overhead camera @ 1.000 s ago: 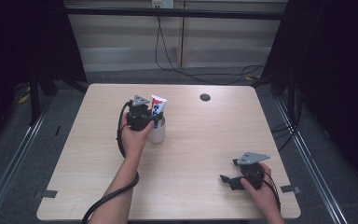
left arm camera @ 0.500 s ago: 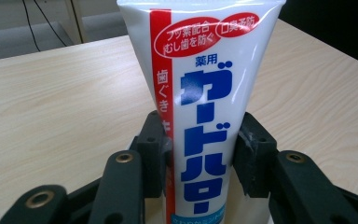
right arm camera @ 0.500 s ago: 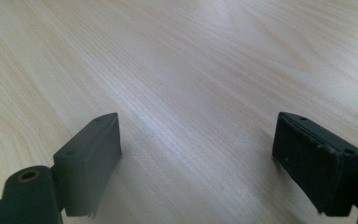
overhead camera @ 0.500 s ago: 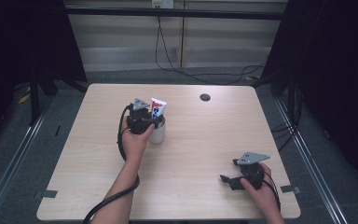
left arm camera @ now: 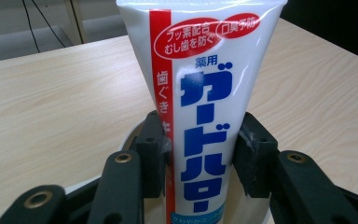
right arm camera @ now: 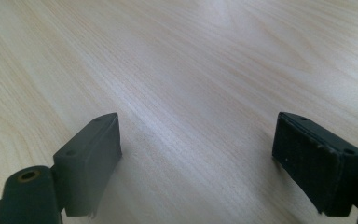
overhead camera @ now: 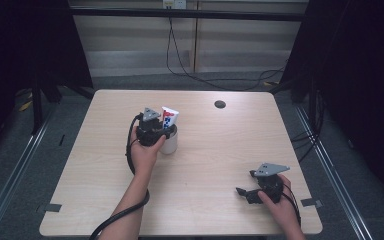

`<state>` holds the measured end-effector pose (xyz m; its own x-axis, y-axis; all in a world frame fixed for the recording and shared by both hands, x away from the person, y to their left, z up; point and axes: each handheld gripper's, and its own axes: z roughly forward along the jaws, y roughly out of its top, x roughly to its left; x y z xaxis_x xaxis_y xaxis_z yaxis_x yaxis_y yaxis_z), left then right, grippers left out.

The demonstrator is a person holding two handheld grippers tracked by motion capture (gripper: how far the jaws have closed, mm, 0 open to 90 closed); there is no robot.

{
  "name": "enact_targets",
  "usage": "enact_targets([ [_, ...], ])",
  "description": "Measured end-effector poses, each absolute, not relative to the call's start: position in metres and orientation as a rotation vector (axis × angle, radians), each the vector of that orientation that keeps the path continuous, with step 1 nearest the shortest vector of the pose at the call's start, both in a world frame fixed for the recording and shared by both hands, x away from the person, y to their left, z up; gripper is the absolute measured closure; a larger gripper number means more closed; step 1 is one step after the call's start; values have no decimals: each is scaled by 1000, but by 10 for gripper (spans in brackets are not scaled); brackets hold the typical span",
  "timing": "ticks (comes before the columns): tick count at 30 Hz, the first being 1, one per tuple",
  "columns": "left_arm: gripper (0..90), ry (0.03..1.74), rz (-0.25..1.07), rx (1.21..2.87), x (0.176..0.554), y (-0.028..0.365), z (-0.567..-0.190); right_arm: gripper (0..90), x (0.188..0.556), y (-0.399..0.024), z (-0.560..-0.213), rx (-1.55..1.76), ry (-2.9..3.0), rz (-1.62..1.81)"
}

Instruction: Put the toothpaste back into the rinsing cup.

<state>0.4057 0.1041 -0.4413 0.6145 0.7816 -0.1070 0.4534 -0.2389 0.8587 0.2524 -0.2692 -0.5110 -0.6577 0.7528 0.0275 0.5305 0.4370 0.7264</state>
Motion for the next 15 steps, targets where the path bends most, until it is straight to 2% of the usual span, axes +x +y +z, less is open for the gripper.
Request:
enact_targets([
  [15, 572, 983, 428, 1903, 404, 103, -445, 149, 252, -269, -511, 1105, 2393, 1049],
])
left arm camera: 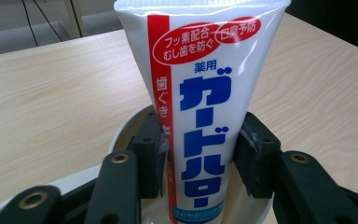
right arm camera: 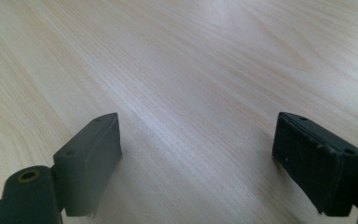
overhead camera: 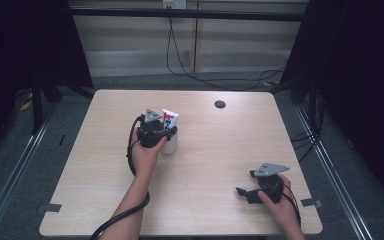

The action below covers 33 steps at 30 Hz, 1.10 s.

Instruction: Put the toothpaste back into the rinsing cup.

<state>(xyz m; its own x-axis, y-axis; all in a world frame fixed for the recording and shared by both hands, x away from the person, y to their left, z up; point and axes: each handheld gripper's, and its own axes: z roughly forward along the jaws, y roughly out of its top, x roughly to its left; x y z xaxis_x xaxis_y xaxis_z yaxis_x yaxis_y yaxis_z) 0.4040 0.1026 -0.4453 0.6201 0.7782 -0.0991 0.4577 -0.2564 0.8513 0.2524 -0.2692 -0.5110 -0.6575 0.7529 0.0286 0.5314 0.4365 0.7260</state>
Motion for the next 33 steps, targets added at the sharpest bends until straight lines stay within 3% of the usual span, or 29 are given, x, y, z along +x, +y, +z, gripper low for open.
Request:
enact_targets([
  [21, 535, 962, 446, 1897, 401, 106, -446, 149, 252, -269, -511, 1104, 2394, 1048],
  [33, 466, 958, 447, 1908, 401, 105, -446, 149, 252, -269, -511, 1104, 2394, 1048],
])
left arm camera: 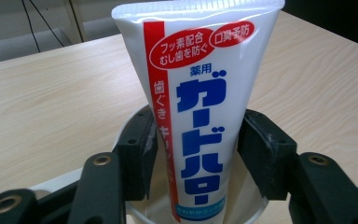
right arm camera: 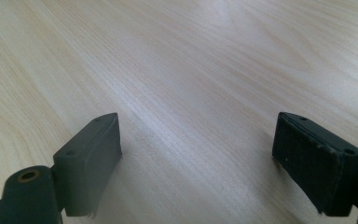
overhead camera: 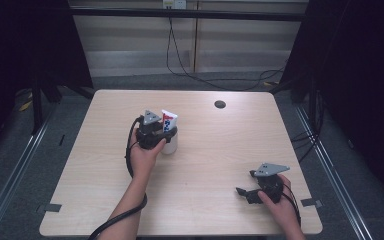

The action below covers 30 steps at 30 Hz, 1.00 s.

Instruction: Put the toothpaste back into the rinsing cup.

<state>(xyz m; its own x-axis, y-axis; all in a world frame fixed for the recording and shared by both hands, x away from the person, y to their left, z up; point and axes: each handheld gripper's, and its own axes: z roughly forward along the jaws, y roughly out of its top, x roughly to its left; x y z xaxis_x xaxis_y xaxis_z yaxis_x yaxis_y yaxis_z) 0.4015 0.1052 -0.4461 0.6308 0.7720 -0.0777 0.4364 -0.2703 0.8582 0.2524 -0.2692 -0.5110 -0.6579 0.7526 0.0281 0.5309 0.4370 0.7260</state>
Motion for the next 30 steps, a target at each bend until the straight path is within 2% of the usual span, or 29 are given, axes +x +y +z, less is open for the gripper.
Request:
enact_targets([
  [9, 403, 963, 442, 1912, 402, 106, -444, 149, 252, -269, -511, 1104, 2393, 1048],
  [23, 370, 951, 442, 1929, 403, 107, -439, 149, 252, -269, -511, 1105, 2393, 1048],
  [30, 307, 947, 426, 1928, 403, 107, -436, 149, 252, -269, -511, 1105, 2393, 1048],
])
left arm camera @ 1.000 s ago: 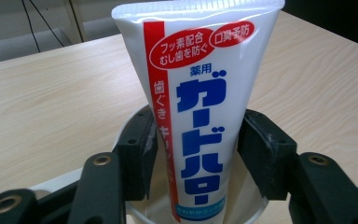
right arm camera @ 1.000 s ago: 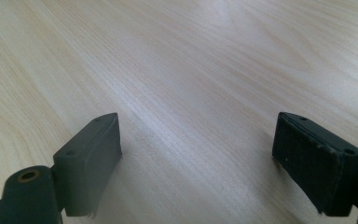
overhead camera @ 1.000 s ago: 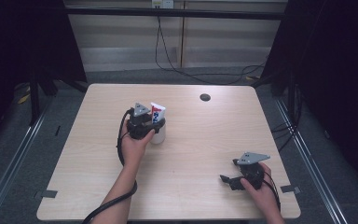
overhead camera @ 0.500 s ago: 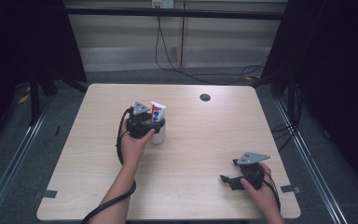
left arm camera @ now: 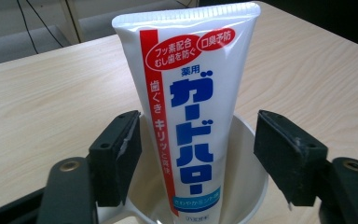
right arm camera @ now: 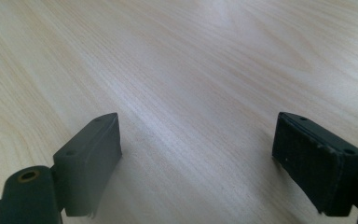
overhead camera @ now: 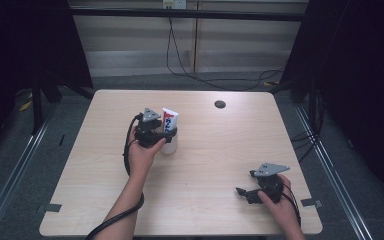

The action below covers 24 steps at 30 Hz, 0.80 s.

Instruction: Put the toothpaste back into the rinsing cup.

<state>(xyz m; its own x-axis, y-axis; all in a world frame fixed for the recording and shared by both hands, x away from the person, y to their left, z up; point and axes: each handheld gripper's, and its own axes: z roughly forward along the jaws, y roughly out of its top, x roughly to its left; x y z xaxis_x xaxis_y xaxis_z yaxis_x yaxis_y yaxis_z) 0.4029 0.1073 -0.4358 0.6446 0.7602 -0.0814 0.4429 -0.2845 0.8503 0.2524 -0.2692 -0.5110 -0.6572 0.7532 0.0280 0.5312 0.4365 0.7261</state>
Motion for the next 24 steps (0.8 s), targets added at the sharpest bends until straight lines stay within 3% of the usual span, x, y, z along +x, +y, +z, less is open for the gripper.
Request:
enact_targets([
  [24, 158, 936, 433, 1940, 403, 104, -433, 149, 252, -269, -511, 1104, 2393, 1048],
])
